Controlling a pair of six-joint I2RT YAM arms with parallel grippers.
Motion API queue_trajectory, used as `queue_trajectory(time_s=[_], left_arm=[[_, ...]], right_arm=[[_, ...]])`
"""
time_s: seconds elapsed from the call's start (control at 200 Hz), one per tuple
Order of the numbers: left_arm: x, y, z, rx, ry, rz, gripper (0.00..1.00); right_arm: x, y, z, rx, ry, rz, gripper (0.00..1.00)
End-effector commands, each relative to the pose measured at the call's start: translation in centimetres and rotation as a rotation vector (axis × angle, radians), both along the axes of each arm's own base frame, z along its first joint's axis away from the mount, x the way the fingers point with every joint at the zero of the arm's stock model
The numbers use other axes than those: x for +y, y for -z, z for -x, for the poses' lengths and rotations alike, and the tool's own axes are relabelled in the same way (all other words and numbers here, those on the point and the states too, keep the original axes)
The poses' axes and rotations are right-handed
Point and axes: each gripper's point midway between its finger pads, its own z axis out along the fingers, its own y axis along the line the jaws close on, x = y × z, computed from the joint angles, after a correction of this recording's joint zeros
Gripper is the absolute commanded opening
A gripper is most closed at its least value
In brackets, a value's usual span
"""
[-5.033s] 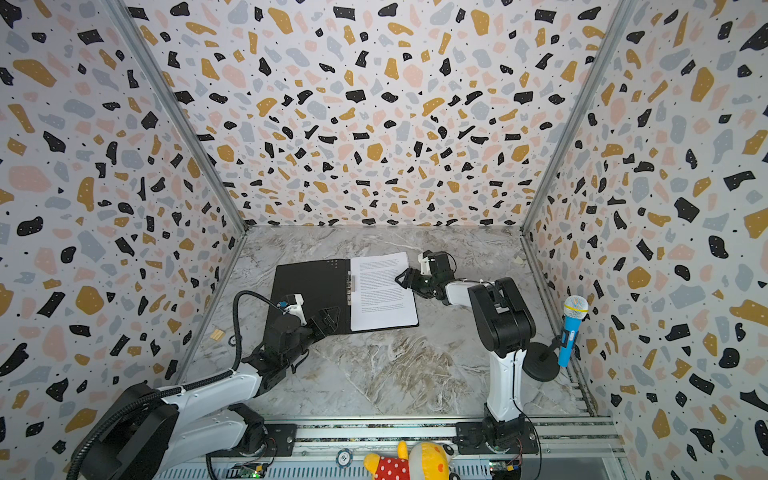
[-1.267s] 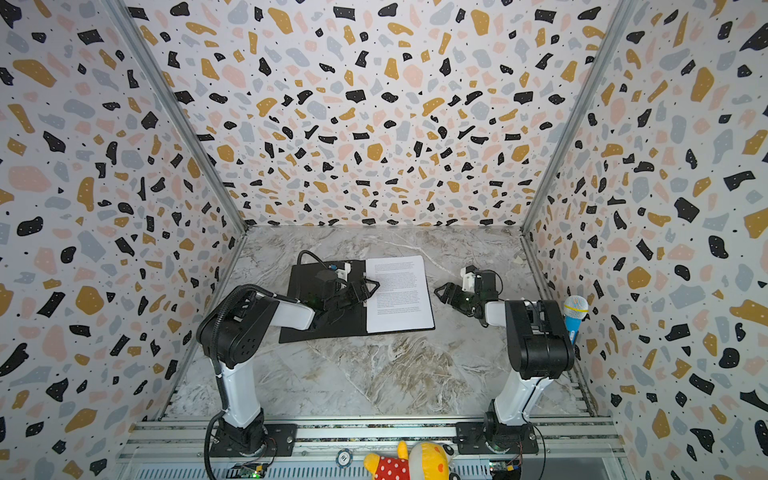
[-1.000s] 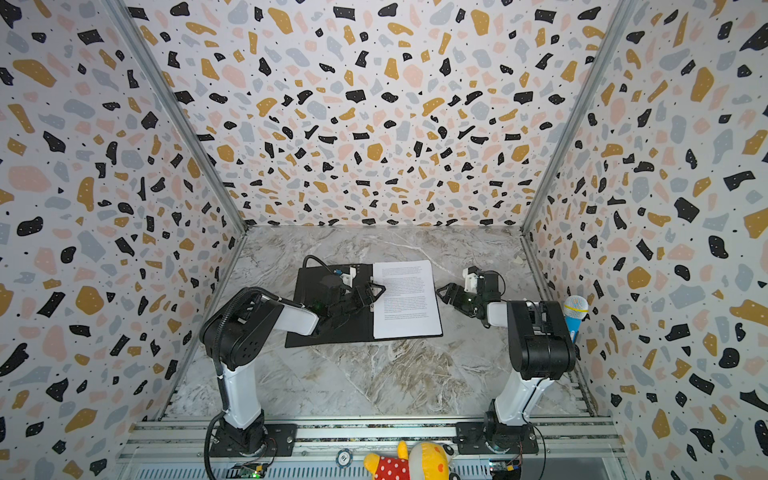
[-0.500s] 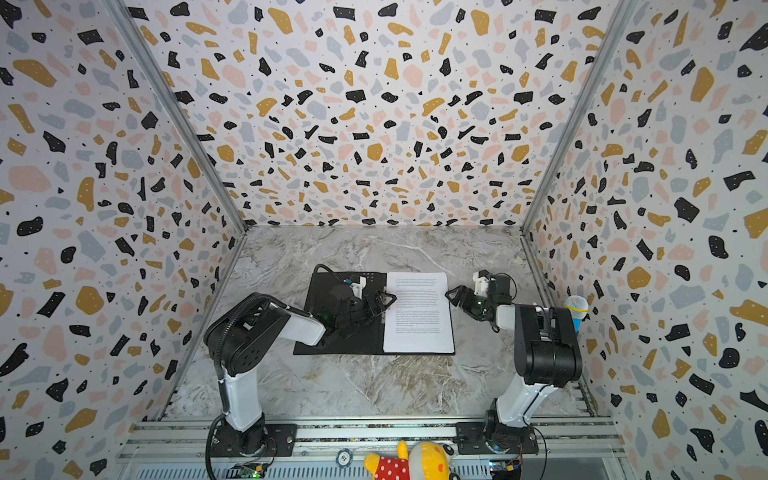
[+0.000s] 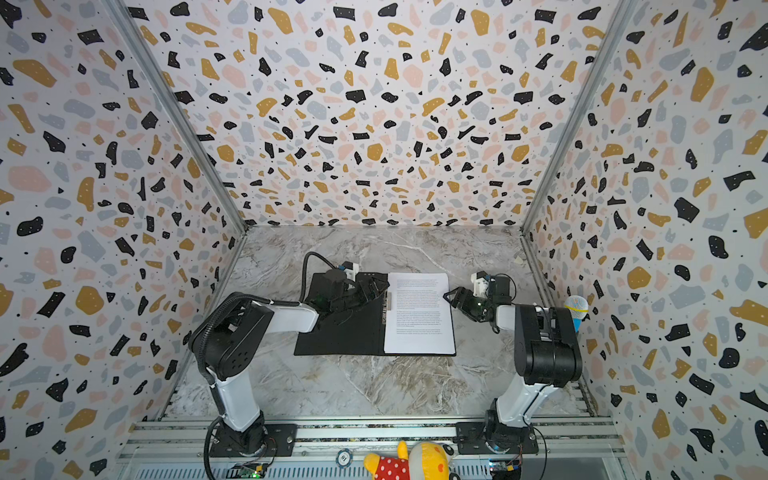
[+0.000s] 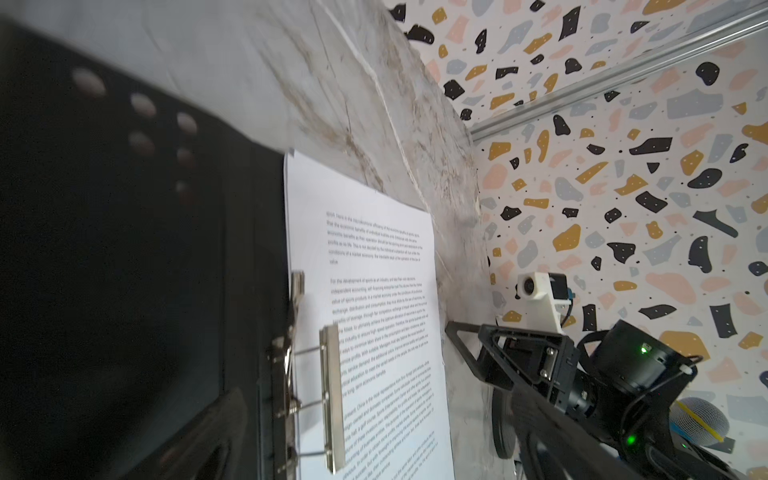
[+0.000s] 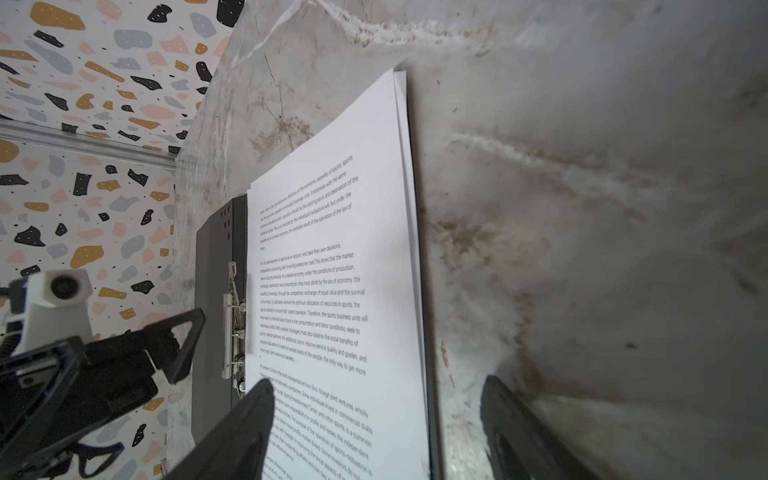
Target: Put the files into the folder
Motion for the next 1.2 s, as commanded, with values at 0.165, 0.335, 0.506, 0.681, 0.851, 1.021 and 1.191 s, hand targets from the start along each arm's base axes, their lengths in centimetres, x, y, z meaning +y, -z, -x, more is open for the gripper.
queue_trajectory(time_s=[0.165, 0.335, 0.506, 0.681, 0.851, 1.021, 1.191], left_arm=[[-1.3, 0.4, -2.3, -0.047, 0.150, -0.118, 1.00], [-2.1, 1.3, -3.1, -0.033, 0.170, -0.112, 1.00], [-2.4, 2.4, -2.9, -0.010, 0.189, -0.106, 1.00], [-3.0, 2.3, -2.5, -0.010, 0.205, -0.079, 1.00], [-3.5, 2.1, -2.3, -0.007, 0.215, -0.042, 1.00], [-3.8, 1.2, -2.2, -0.018, 0.228, -0.007, 1.00], [-4.0, 1.5, -2.1, -0.007, 0.235, 0.001, 1.00]], right_arm=[[0.6, 0.1, 0.6, -0.001, -0.034, -0.024, 0.79], [0.6, 0.0, 0.0, 0.000, -0.037, -0.030, 0.79], [0.8, 0.5, -0.1, 0.016, -0.046, -0.041, 0.79], [0.8, 0.5, -0.5, 0.017, -0.047, -0.045, 0.79], [0.8, 0.6, -0.9, 0.023, -0.046, -0.052, 0.79], [0.9, 0.7, -1.2, 0.026, -0.053, -0.054, 0.78], [0.9, 0.5, -1.4, 0.022, -0.051, -0.051, 0.78]])
